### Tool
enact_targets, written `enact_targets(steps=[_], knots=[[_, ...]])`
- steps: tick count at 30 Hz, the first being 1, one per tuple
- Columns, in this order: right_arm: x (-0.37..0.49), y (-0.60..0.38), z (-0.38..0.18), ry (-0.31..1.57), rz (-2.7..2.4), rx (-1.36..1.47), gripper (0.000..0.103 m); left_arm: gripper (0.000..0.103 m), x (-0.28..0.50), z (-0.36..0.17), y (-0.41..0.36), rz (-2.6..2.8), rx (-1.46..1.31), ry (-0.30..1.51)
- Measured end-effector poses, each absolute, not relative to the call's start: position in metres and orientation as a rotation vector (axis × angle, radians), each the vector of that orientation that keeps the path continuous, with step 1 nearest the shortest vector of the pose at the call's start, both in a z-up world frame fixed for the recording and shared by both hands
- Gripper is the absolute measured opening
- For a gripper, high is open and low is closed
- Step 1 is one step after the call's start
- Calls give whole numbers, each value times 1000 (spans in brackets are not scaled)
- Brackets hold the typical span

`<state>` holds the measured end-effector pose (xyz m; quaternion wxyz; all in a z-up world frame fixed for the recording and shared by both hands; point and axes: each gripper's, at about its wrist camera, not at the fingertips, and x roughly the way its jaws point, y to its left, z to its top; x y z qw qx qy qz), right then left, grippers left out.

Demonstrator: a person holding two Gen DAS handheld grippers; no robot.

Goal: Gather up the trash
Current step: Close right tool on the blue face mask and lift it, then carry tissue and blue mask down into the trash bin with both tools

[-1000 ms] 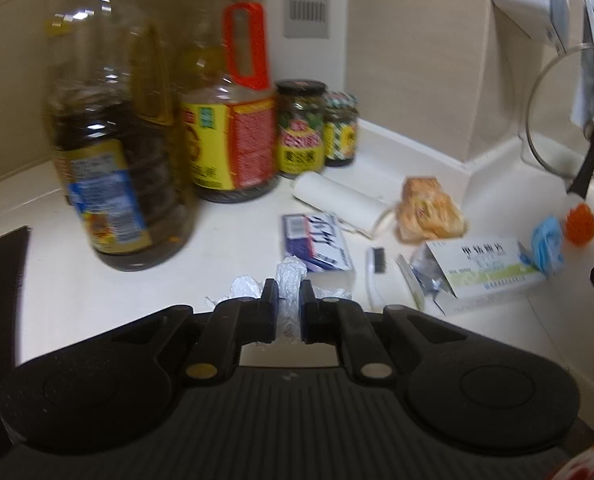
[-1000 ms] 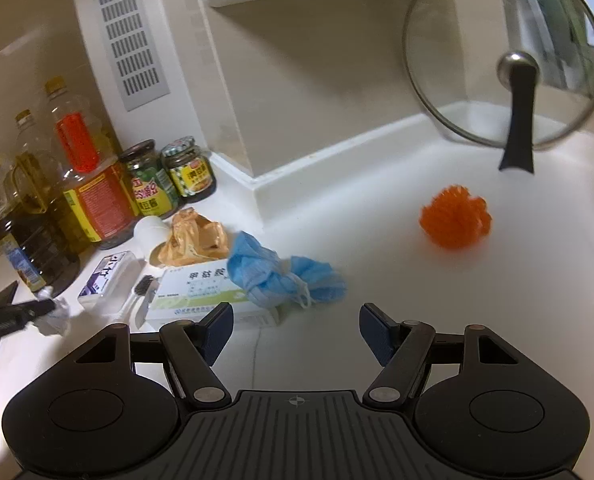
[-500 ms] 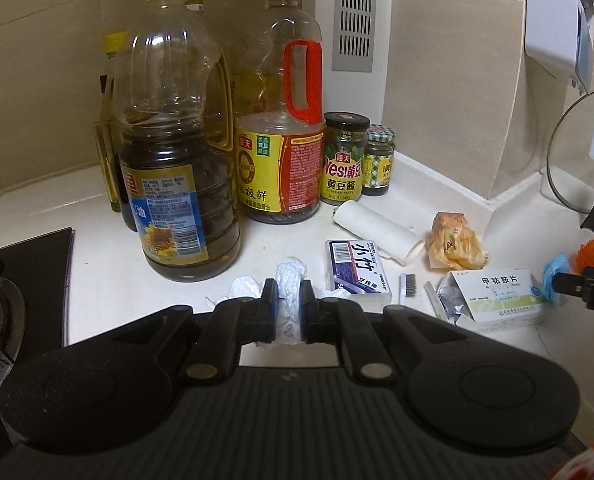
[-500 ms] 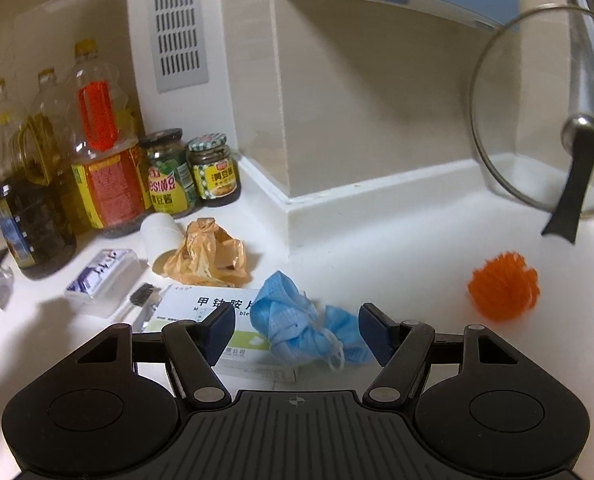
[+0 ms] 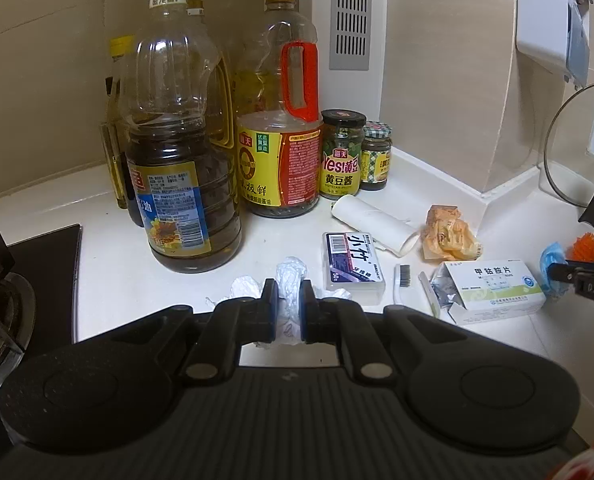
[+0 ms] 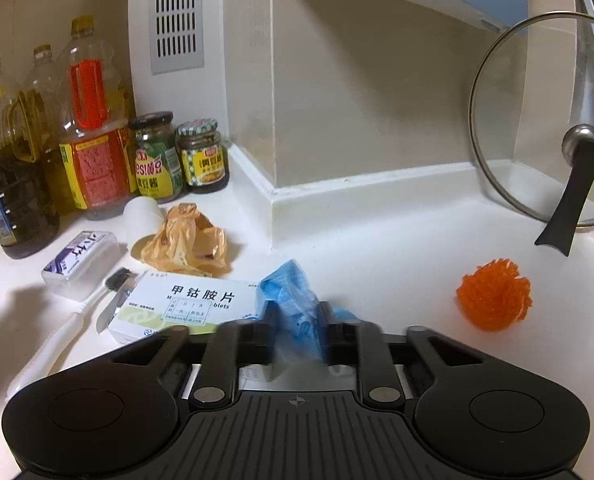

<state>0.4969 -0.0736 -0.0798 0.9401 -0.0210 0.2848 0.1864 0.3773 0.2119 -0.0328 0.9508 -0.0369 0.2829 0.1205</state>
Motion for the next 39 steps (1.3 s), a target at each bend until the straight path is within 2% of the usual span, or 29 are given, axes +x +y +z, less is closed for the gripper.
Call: enact_targets(steps=[23, 39], knots=[[401, -135, -19, 489, 506, 95, 16, 9, 302, -3, 138, 205, -67, 503], [300, -175, -22, 651, 774, 333, 16, 9, 202, -10, 58, 153, -144, 538]])
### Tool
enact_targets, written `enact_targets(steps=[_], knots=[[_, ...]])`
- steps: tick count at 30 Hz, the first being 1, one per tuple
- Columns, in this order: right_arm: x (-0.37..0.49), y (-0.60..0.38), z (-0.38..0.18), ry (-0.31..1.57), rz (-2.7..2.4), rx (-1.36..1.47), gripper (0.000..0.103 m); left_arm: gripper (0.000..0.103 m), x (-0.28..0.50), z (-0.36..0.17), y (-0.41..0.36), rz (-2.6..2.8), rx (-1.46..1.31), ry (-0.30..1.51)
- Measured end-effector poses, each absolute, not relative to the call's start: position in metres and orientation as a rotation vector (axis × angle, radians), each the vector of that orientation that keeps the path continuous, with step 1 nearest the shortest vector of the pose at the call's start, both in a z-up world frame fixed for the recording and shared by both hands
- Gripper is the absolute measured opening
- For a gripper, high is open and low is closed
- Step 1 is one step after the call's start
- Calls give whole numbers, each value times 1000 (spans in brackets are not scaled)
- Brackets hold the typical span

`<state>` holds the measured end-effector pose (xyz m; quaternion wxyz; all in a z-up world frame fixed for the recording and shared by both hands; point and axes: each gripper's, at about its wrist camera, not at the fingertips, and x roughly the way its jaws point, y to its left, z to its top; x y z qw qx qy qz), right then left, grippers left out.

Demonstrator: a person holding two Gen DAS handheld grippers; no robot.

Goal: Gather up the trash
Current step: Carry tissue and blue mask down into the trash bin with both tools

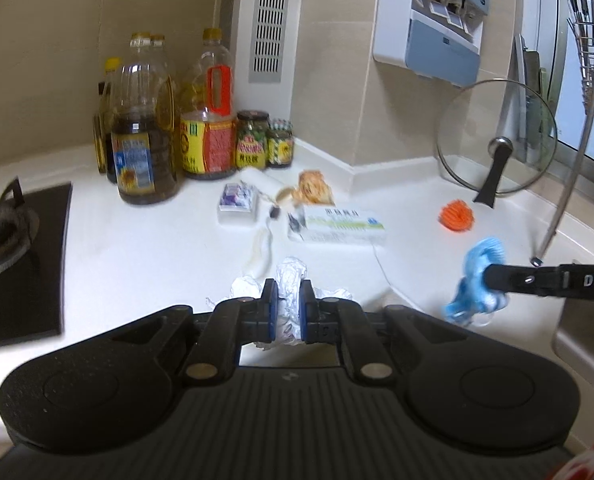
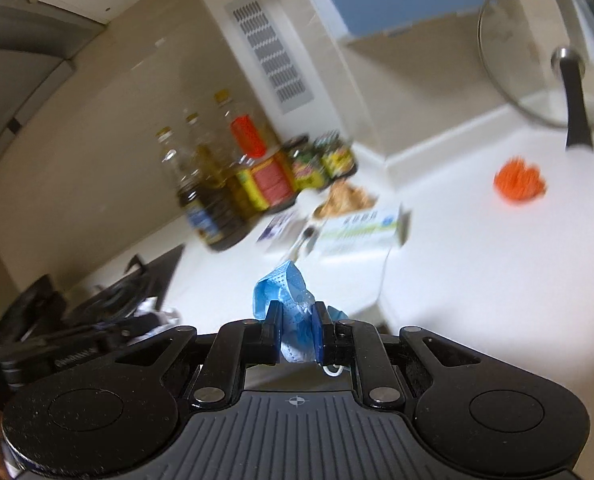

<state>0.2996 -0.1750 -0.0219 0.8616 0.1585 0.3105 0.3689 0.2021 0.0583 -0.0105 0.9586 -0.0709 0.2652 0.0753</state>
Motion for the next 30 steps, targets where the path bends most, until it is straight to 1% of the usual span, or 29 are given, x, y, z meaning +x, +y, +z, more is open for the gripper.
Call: enact_targets(steps=[8, 15, 21, 30], knots=[[280, -176, -50, 765, 851, 366, 16, 9, 169, -33, 35, 172, -200, 588], [268, -166, -94, 875, 865, 328, 16, 9, 153, -74, 25, 200, -258, 673], [264, -153, -140, 978, 830, 296, 16, 9, 154, -112, 28, 206, -286, 761], [269, -131, -196, 1036, 749, 220, 16, 9, 175, -169, 33, 125, -291, 848]])
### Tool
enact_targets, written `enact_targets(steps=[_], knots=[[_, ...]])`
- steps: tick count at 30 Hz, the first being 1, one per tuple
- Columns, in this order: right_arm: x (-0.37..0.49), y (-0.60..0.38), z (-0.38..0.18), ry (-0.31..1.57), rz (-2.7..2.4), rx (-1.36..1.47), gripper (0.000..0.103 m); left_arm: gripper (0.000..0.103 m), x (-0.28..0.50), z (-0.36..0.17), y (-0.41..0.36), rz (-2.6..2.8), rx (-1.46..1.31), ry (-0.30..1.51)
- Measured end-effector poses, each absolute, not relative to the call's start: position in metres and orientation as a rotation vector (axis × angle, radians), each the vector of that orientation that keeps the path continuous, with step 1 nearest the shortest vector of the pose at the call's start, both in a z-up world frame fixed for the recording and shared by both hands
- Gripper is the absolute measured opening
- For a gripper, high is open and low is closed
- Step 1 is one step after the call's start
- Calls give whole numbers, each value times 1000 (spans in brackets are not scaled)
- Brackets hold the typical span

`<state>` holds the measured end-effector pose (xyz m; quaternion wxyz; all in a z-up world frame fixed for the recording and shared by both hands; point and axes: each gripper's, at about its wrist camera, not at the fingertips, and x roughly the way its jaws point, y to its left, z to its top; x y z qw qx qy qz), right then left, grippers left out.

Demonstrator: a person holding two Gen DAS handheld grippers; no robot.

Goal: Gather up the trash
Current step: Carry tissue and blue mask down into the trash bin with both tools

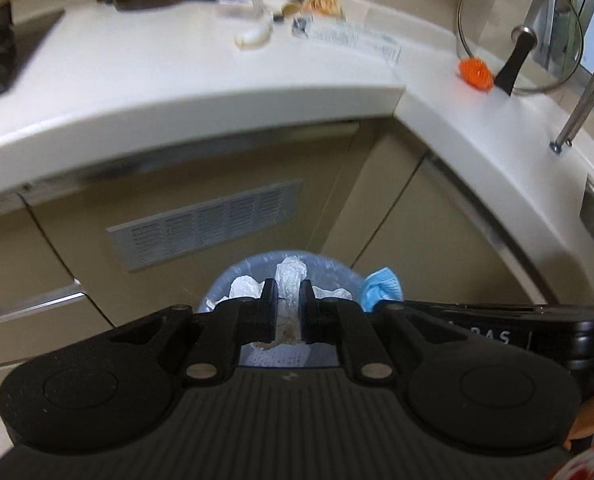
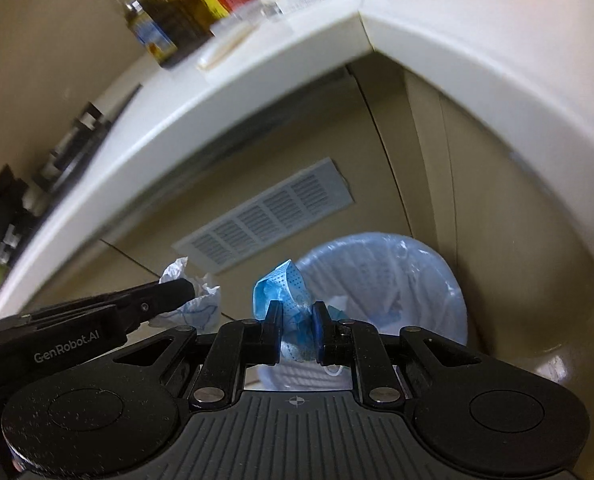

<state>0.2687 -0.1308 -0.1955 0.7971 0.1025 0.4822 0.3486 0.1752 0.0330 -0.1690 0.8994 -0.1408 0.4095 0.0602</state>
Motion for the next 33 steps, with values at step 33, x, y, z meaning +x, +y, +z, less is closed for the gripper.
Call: enact_targets(steps=[33], knots=[[306, -111, -284, 1105, 515, 200, 16, 28, 252, -299, 58, -24, -282, 1069]])
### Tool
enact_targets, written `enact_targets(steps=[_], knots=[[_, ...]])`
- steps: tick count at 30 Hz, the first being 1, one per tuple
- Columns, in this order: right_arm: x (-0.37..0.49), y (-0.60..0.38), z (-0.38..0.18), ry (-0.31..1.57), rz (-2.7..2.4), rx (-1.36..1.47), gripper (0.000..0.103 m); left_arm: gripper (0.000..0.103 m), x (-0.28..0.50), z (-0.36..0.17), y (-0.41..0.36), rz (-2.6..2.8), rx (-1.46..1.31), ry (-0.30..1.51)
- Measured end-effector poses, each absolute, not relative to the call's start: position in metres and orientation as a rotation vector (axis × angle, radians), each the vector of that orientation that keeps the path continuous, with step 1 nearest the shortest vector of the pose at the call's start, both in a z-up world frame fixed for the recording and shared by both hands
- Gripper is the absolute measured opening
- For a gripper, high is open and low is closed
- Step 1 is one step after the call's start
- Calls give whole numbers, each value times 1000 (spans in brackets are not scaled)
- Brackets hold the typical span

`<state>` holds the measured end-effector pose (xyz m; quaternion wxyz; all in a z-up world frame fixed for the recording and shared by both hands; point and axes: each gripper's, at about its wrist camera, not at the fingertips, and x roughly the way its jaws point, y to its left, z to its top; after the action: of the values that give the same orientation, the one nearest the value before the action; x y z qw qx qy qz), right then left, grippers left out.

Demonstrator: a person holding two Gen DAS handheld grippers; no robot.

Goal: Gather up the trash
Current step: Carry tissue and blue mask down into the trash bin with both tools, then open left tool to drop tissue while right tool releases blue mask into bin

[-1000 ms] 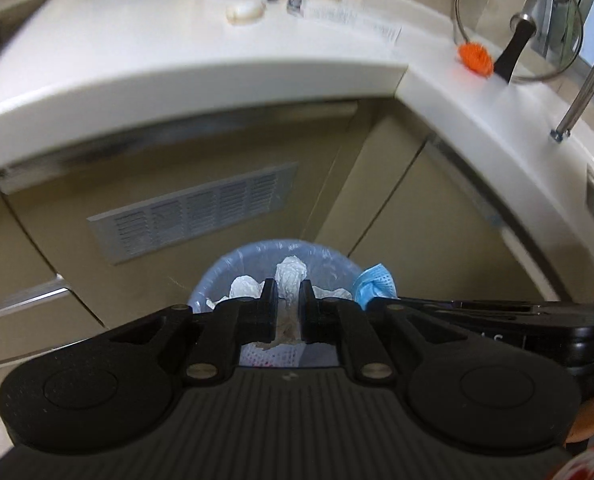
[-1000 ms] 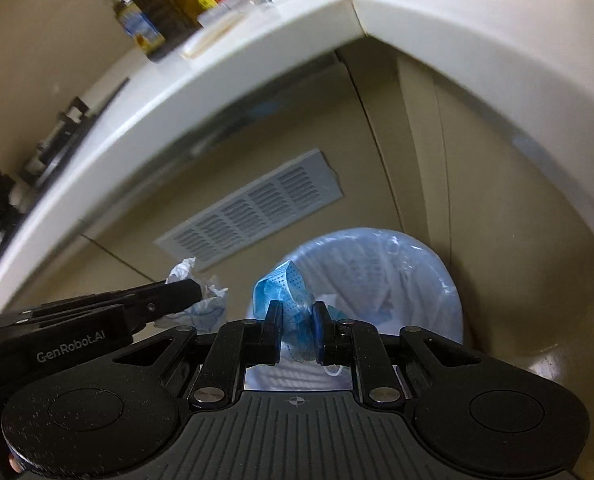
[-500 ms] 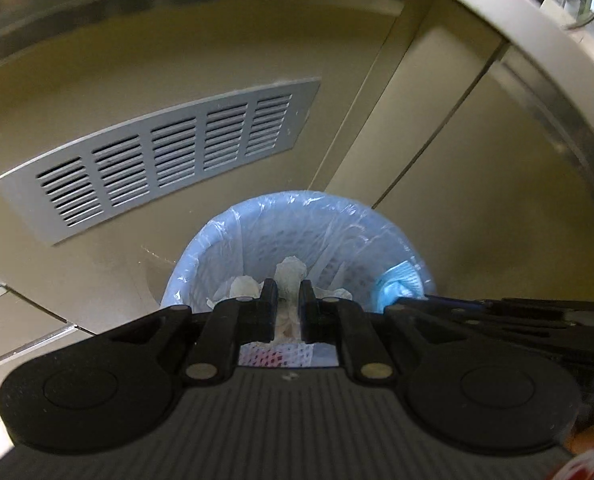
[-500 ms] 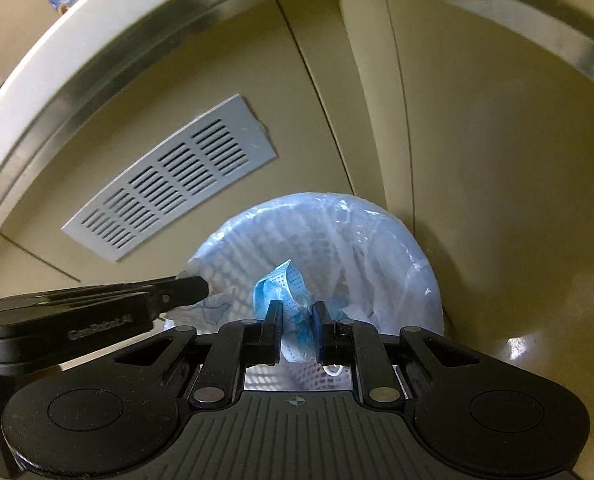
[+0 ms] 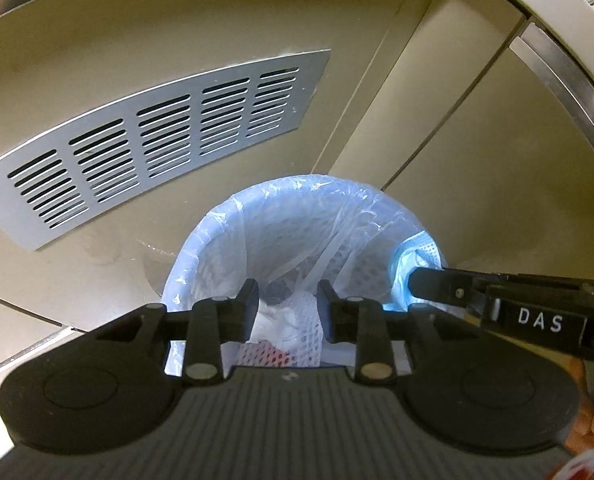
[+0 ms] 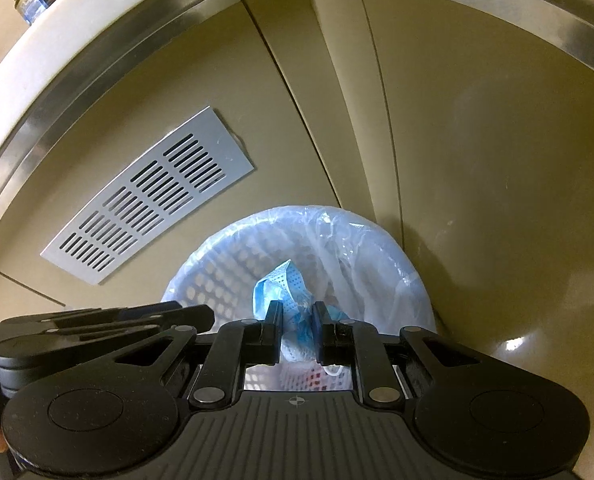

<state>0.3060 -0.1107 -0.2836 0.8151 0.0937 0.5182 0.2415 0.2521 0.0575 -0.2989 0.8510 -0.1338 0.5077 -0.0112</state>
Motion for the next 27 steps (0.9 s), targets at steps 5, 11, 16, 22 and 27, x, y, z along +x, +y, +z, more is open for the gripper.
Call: enact_targets(steps=[5, 11, 16, 22, 27], knots=[[307, -108, -281, 1104, 528, 204, 16, 28, 245, -289, 61, -14, -285, 1059], [309, -101, -281, 1105, 543, 202, 16, 28, 245, -285, 65, 8, -285, 1053], [312, -97, -284, 1100, 545, 188, 16, 28, 248, -287, 69, 23, -283, 1053], [317, -95, -289, 1108, 526, 197, 33, 28, 246, -286, 72, 34, -282, 1061], [316, -95, -284, 1092, 539, 206, 43, 28, 245, -284, 73, 38, -280, 1061]])
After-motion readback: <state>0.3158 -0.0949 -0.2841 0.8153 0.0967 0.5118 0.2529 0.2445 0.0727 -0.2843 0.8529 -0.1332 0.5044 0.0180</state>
